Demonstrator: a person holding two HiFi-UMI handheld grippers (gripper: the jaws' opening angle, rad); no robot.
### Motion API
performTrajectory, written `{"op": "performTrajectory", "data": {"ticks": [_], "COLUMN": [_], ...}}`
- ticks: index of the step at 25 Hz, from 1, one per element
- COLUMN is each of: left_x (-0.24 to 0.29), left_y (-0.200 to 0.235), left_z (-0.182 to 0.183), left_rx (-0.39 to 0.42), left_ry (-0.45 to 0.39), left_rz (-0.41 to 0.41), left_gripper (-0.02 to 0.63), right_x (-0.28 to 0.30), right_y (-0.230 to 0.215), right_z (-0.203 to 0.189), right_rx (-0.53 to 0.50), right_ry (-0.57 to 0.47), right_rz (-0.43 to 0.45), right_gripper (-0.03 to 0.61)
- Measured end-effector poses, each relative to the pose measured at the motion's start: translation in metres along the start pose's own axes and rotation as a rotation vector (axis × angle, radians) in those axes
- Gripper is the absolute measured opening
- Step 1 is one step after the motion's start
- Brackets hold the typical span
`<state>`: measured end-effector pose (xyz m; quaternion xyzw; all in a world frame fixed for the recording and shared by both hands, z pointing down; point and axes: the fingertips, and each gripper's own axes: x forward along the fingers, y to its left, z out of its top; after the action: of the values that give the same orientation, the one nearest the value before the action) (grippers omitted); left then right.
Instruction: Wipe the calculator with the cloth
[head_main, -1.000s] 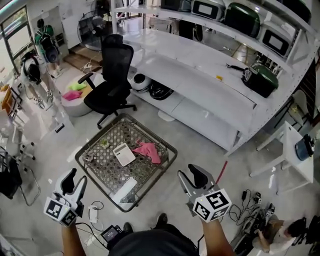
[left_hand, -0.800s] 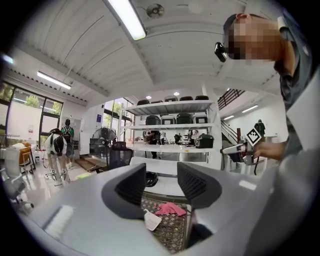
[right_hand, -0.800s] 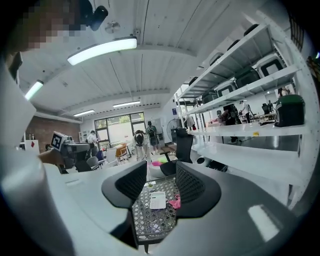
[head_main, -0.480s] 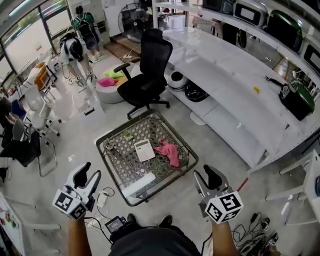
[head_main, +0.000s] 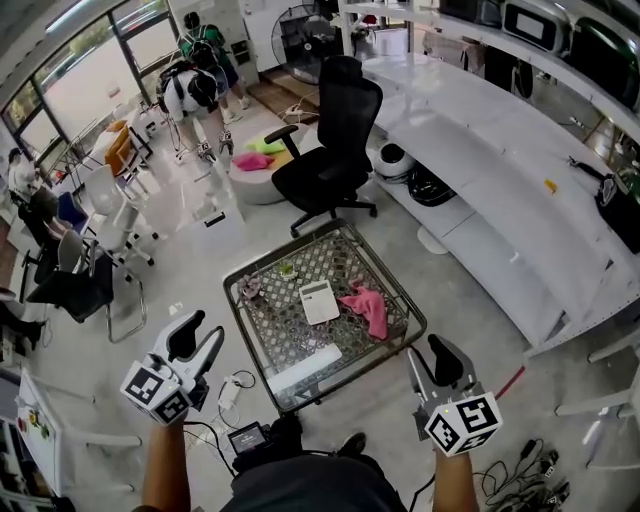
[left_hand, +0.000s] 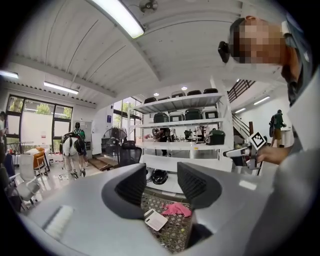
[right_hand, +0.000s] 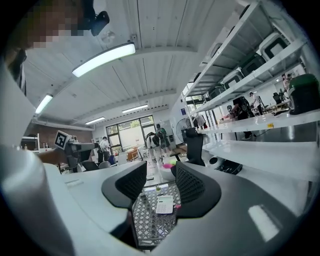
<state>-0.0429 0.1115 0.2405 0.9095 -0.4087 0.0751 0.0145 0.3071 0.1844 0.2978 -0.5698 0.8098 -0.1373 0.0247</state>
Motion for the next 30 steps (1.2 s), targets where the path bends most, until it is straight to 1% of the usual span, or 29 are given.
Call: {"op": "performTrajectory", "data": {"ticks": [5,10,15,20,23,27,30], "left_x": [0.027,0.051,0.071,0.088,0.098,0.104,0.105], "left_y": [0.007,0.028,0.064,0.107,0.132,0.158,0.180], "left_z": [0.000,-0.005,-0.012,-0.027,-0.034,-0.046,-0.054], "left_rx": [0.006,-0.025,-0.065,-0.102,-0.109,-0.144,-0.152], "left_ry": [-0.011,-0.023,-0.043,-0.034,-0.047,-0.042,-0.046], "left_rz": [-0.043,-0.104,-0.149,-0.184,-0.208,-0.229,-0.244], "left_gripper": [0.224,0.224,0.224,0.224,0.224,0.224,0.224], "right_x": [0.004,0.017,0.045,0.078,0.099,0.122,0.140], "right_y": [-0.007,-0.004,0.007,0.024,0.035,0.048,0.058], "right_z": [-0.009,-0.008,-0.006,-0.001,0.002,-0.001,0.000], "right_rx": [0.016,0.017,0.011,-0.005,-0.015,-0.026,-0.035], "right_ry": [0.006,0.016,0.037,0.051,0.063,0.080,0.088], "right_rz": [-0.043,-0.108,-0.155,-0.196,-0.216,-0.240,-0.259], "right_gripper": [0.161,0.161,0.161,0.162,0.164,0.168,0.170]}}
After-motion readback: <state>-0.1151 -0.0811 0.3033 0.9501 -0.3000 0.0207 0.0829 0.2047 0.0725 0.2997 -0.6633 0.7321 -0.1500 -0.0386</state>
